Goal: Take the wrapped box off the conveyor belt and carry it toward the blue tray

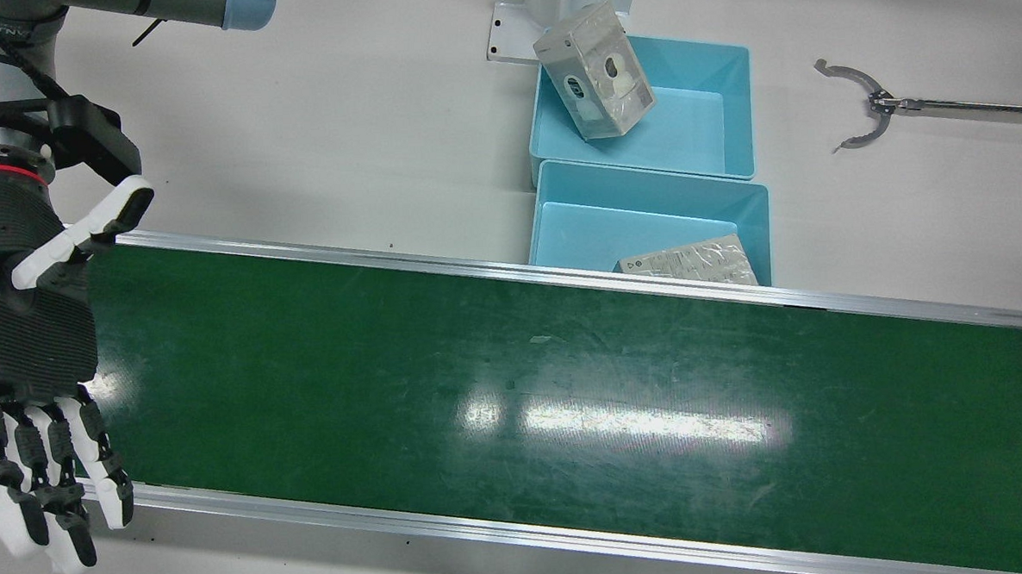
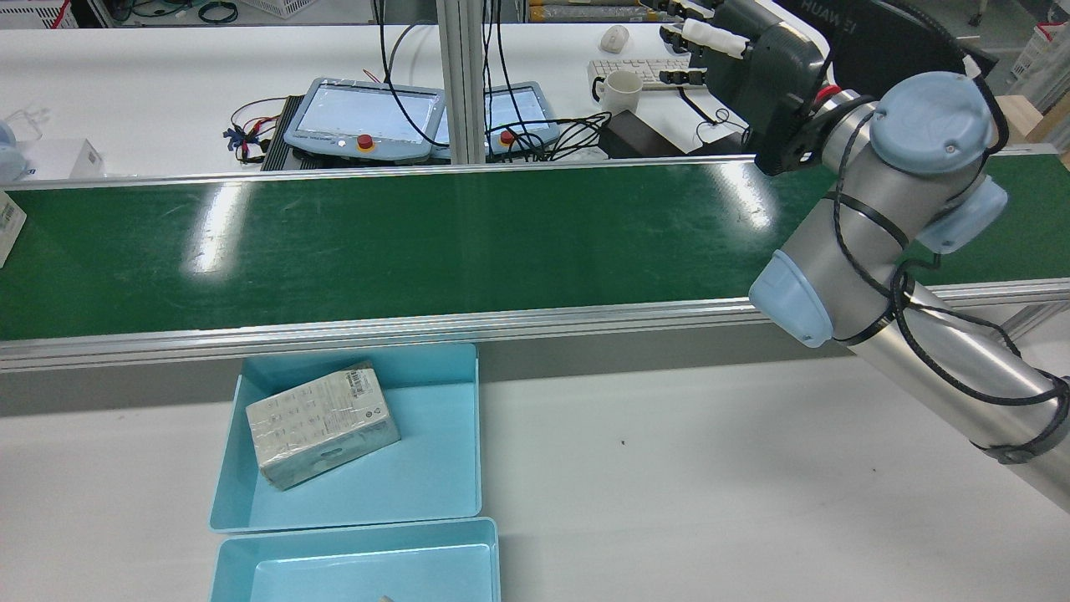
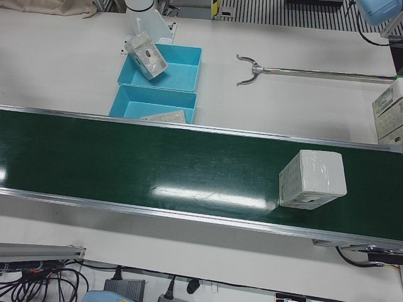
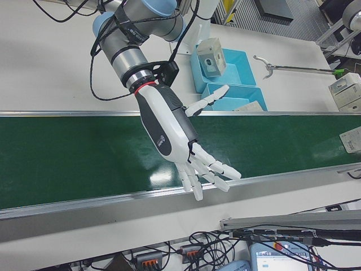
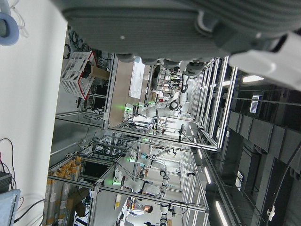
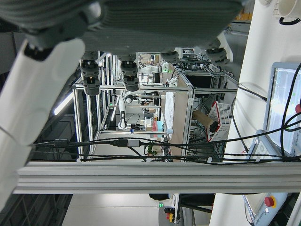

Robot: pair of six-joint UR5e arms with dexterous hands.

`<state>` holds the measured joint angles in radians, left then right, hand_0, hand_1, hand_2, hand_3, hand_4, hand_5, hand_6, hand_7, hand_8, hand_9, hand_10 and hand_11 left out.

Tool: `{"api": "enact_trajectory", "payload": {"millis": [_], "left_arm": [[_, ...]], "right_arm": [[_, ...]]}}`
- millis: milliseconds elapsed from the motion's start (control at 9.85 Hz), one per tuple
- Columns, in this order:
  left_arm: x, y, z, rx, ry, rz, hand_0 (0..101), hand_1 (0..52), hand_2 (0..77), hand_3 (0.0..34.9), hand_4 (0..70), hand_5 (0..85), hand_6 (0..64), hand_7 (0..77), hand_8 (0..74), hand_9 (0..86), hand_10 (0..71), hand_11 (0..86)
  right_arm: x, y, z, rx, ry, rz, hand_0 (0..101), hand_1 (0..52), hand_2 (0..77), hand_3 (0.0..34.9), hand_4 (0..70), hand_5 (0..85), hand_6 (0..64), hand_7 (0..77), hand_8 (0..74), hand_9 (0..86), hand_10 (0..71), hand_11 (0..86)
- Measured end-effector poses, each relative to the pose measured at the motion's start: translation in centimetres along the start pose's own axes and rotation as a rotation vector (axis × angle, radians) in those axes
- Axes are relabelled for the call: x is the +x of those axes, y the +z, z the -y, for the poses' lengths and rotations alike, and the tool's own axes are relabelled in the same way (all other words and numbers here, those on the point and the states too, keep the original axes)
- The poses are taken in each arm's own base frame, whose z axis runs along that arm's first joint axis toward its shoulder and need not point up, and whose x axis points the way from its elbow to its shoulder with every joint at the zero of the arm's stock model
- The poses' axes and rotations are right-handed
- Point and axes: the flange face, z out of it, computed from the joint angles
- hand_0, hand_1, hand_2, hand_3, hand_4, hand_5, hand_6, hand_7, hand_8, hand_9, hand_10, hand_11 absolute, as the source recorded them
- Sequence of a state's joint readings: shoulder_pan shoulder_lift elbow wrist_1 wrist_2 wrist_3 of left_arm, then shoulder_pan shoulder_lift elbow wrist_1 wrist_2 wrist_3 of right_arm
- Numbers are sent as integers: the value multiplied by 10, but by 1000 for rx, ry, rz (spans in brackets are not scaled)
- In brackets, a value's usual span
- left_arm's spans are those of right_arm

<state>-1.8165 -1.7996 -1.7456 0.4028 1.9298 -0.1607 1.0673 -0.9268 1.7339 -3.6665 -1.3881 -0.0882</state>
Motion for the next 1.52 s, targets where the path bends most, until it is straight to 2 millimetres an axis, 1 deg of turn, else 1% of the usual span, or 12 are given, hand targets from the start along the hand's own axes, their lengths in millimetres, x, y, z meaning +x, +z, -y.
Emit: {"api": "enact_trajectory", "payload": {"millis": [102,203,305,406,508,711,1016,1117,1219,1422,1523], "left_arm": [[0,0,0,0,0,0,0,0,5,0,0,5,0,5,0,5,0,0],[0,0,0,0,0,0,0,0,5,0,0,5,0,5,5,0,0,0],[0,0,0,0,0,0,0,0,11,0,0,5,0,5,5,0,5,0],[0,0,0,0,0,0,0,0,11,0,0,5,0,5,5,0,0,0],[0,0,0,0,0,0,0,0,11,0,0,5,0,5,5,0,5,0],[0,0,0,0,0,0,0,0,11,0,0,5,0,5,0,5,5,0],[0,0,0,0,0,0,0,0,5,0,0,5,0,5,5,0,5,0],[0,0,0,0,0,0,0,0,5,0,0,5,0,5,5,0,5,0],[0,0,0,0,0,0,0,0,11,0,0,5,0,5,5,0,5,0],[0,0,0,0,0,0,0,0,11,0,0,5,0,5,0,5,5,0],[0,0,0,0,0,0,0,0,5,0,0,5,0,5,0,5,5,0]], "right_arm": [[0,-1,-1,-4,3,0,395,11,22,299,98,71,0,98,0,11,44,11],[0,-2,-2,-10,5,0,389,98,136,299,109,104,0,104,0,11,44,98],[1,-2,-3,-18,7,-1,389,98,136,299,109,104,0,104,0,11,44,98],[2,-5,-2,-21,8,-2,389,76,109,300,120,115,0,114,0,11,44,60],[2,-10,2,-18,8,-4,389,71,114,299,125,131,0,114,0,11,44,60],[2,-16,6,-16,9,-5,387,71,114,299,125,147,0,120,0,11,44,65],[2,-18,6,-18,9,-5,386,71,125,299,125,147,0,120,0,11,44,65],[2,-18,6,-18,9,-6,387,71,136,305,125,158,0,120,0,11,44,71],[3,-18,6,-18,8,-7,385,71,142,306,136,175,0,120,0,11,44,71],[5,-18,3,-25,4,-11,386,71,142,305,136,175,0,120,0,11,44,71],[6,-19,0,-31,0,-12,400,82,153,307,147,175,0,120,0,11,44,71]]}}
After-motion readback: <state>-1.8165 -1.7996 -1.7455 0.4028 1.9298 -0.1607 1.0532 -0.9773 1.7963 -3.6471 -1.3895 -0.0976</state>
